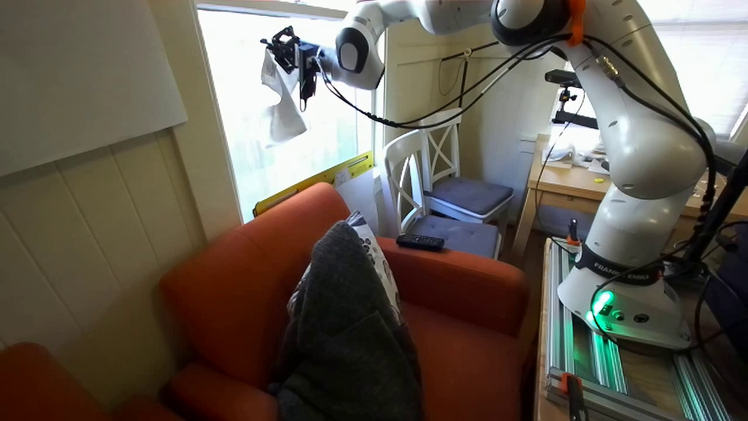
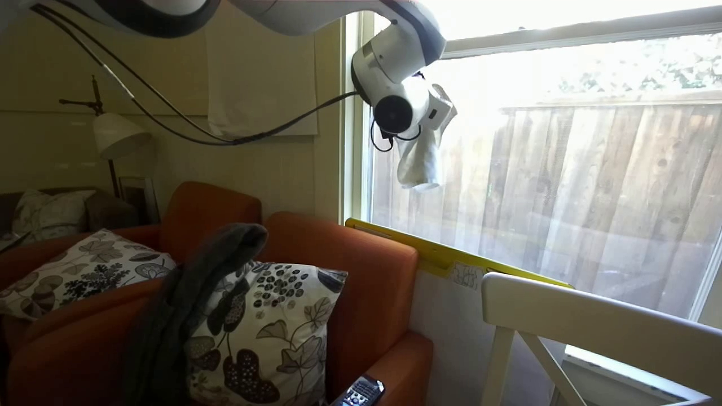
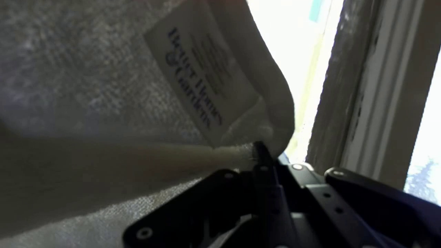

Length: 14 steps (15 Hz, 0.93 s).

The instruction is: Use the white towel on the chair to wipe the window

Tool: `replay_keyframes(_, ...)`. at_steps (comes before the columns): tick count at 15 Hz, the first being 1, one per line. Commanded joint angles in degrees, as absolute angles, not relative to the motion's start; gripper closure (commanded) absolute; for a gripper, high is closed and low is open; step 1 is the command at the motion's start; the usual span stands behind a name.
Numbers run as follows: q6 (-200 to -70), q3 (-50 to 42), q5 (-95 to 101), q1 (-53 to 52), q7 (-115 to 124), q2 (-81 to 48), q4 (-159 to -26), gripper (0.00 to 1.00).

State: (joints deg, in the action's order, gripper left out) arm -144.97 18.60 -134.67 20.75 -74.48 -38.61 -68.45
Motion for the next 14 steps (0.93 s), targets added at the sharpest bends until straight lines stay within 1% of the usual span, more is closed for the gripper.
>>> replay_keyframes(1, -140.48, 19.56, -129.09, 21.09, -68.25, -39.51, -72.03, 0.99)
replay_keyframes(2, -137.83, 10.25, -130.94, 15.1, -64.53, -38.51, -73.15, 0.99)
replay_keyframes(5, -136.88, 4.42, -130.84, 11.43, -62.48, -40.46, -73.55, 0.99)
replay_keyframes(9, -138.97, -1.26, -131.08, 7.91, -61.48, -43.03, -72.97, 0.99)
replay_keyframes(14, -142.89, -5.24, -132.96, 6.83, -62.78, -45.88, -70.92, 0.99)
